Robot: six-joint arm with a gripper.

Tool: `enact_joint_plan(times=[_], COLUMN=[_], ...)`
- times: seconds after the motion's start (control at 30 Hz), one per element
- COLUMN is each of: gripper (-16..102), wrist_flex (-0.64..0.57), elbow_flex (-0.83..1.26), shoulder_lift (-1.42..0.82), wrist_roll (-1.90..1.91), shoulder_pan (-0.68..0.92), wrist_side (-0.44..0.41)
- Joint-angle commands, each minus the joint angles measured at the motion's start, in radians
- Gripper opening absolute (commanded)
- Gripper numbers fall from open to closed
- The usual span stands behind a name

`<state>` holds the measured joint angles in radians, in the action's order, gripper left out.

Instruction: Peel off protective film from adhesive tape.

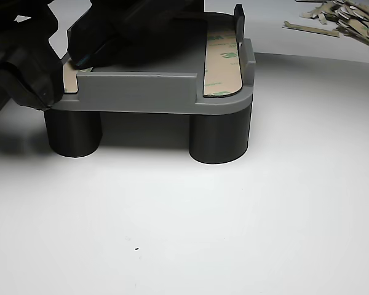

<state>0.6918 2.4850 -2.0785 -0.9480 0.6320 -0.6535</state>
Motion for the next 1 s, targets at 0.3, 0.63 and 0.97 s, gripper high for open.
enact_joint_plan(times=[0.3,0.63,0.97], gripper=[-11,-11,-11], wrist_flex=[0.003,0.008,0.006], elbow_flex=[-0.032,-0.032,-0.034], shoulder_lift=[-0.014,-0.012,-0.006], wrist_roll=[0.0,0.0,0.002], shoulder_pan=[-0.003,-0.003,-0.003], wrist_side=[-0.011,-0.012,-0.012])
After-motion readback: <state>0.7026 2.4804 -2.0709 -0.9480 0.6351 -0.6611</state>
